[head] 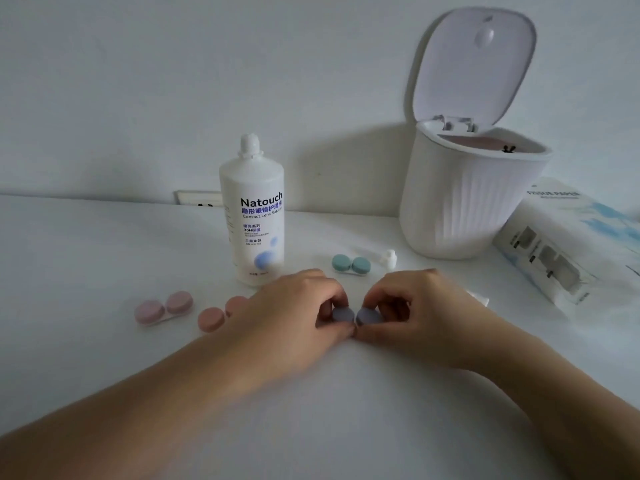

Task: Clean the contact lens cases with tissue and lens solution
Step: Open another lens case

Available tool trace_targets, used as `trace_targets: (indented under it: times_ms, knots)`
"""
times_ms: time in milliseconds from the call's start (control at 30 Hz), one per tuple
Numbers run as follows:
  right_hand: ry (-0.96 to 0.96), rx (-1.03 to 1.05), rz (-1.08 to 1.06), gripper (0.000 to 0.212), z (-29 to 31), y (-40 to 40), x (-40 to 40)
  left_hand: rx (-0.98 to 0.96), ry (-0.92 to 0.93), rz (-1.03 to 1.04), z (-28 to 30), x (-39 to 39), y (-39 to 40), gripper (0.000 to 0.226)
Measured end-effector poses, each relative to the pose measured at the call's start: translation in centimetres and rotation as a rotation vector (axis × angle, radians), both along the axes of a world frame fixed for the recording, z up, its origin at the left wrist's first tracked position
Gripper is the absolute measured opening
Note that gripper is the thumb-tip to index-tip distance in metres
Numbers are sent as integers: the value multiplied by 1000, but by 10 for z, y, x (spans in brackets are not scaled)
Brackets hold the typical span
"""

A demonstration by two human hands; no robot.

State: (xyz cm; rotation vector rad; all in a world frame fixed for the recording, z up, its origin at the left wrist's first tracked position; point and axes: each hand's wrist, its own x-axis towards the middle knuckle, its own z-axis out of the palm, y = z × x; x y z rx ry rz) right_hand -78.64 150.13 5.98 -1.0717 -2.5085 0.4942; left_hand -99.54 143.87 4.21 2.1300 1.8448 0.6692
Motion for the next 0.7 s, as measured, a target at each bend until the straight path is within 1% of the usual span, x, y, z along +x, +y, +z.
trace_targets:
  times_ms: [100, 300, 433, 467, 600, 700]
  knots:
    - [-3, -8, 15, 28, -1, -1, 0, -13, 5, -12, 0, -1, 0, 25]
    - [10, -17, 82, 20, 0, -5, 1, -38, -18, -53, 0, -2, 2, 21]
    - [20, -8, 101, 11, 1, -8, 2, -88, -45, -43, 3, -3, 3, 31]
    - [22, 3, 110, 11, 2, -9, 2, -97, -52, -40, 4, -3, 3, 33]
    - [83, -29, 115, 26, 6, -11, 5, -101, -63, -46, 6, -7, 3, 34]
    - [113, 0, 97, 22, 4, -12, 2, -96, -70, -73, 6, -10, 4, 34]
